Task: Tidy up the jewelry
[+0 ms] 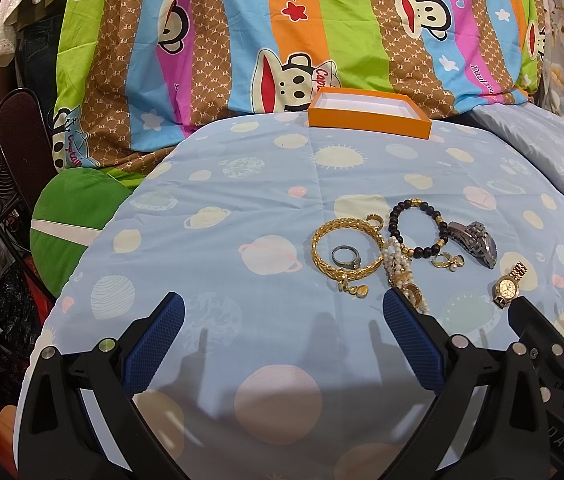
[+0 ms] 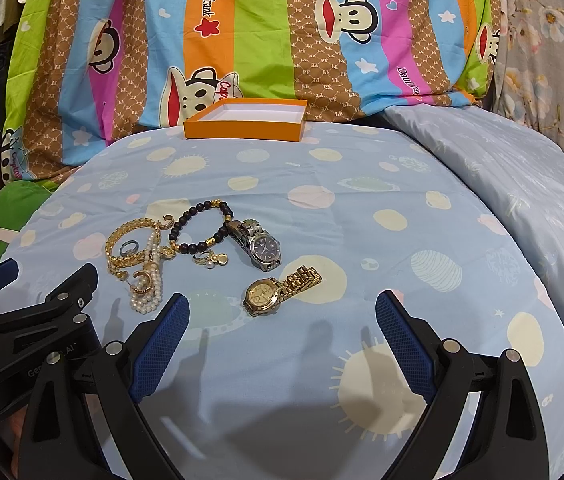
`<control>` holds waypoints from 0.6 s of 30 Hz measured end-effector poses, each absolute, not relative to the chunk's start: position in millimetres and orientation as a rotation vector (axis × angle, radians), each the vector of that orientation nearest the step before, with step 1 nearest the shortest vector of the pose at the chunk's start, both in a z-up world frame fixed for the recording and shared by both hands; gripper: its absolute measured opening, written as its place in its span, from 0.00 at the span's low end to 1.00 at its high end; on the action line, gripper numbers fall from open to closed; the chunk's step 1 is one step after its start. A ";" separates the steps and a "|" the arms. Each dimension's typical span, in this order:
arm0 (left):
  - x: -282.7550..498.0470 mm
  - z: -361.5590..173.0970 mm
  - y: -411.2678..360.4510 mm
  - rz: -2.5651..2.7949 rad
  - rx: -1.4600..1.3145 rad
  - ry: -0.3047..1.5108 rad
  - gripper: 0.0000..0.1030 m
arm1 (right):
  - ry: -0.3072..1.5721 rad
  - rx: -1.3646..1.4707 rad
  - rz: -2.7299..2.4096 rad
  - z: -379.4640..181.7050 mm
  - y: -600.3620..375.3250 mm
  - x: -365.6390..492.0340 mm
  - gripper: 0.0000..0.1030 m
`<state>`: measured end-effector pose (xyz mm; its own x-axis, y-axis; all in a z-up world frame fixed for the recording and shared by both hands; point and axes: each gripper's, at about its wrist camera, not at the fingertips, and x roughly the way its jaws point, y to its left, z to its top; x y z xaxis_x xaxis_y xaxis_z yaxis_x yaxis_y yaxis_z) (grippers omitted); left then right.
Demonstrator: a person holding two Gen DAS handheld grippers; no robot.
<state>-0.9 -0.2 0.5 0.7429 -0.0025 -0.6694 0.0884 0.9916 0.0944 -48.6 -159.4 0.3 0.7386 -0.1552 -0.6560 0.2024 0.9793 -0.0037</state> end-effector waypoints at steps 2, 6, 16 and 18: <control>-0.9 0.5 -0.2 -0.050 0.123 0.732 0.94 | 0.713 0.069 -0.197 0.2 -159.5 -48.7 0.90; -0.9 0.5 -0.1 -0.050 0.123 0.732 0.94 | 0.714 0.070 -0.196 0.1 -159.6 -48.6 0.90; -0.9 0.5 -0.2 -0.050 0.124 0.731 0.94 | 0.715 0.070 -0.199 0.4 -160.4 -48.8 0.90; -0.9 0.5 -0.2 -0.050 0.124 0.731 0.94 | 0.716 0.071 -0.199 0.7 -161.0 -49.2 0.90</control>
<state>-0.9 -0.2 0.5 0.7436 -0.0024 -0.6687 0.0888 0.9915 0.0952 -49.2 -161.0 0.7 0.7361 -0.1568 -0.6585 0.2056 0.9786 -0.0031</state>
